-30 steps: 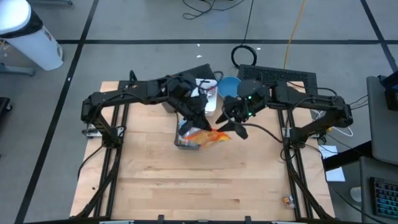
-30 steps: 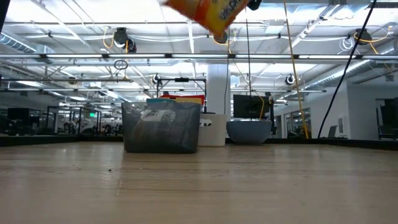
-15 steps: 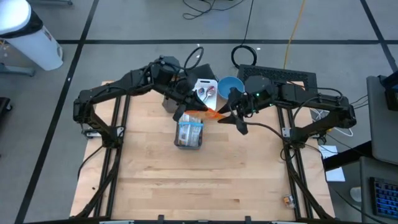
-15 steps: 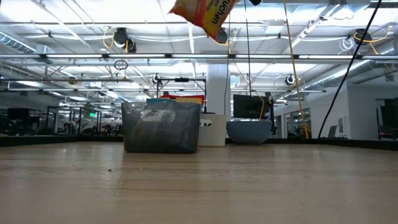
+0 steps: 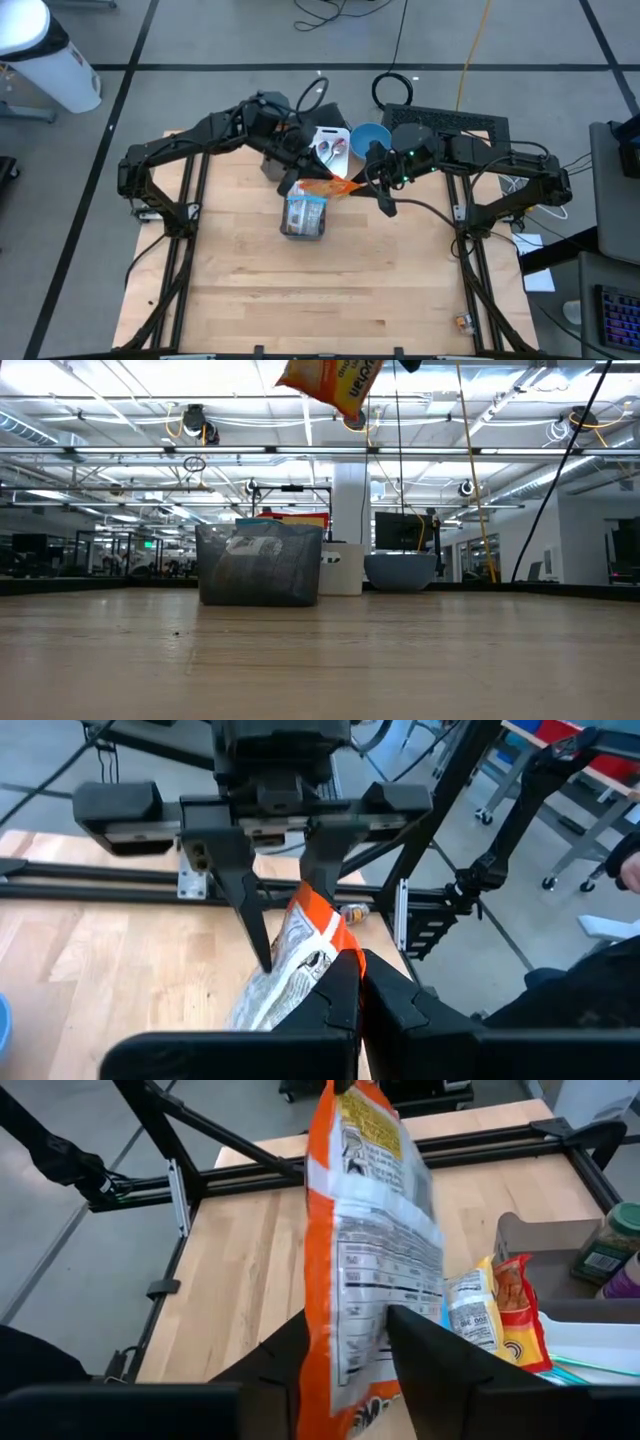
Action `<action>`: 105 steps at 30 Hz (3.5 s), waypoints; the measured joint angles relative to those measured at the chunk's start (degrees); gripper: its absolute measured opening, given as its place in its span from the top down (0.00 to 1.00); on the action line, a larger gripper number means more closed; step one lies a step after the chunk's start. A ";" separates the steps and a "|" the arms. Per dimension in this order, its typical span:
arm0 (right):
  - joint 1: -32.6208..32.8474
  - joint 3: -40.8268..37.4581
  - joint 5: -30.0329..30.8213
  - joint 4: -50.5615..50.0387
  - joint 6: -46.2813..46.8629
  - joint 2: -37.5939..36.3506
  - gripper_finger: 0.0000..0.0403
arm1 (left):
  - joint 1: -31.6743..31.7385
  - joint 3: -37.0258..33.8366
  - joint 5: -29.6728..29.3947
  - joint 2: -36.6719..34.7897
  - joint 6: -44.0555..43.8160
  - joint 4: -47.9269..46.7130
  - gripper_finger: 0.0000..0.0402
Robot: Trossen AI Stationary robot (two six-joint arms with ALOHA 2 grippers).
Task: Pick & Place Food Item
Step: Put the orange noodle pack into the bottom black bin
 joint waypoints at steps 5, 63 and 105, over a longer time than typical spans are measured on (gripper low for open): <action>0.00 0.00 -0.26 0.03 0.08 -0.02 0.76 | 0.00 0.00 -0.95 0.00 0.52 -3.02 1.00; 0.05 0.04 -20.39 -4.13 0.27 0.66 1.00 | -1.06 2.18 3.12 5.67 1.80 -0.26 0.62; 3.04 0.02 -19.64 0.97 3.23 0.20 1.00 | -5.35 28.81 11.84 24.68 9.17 -21.85 0.83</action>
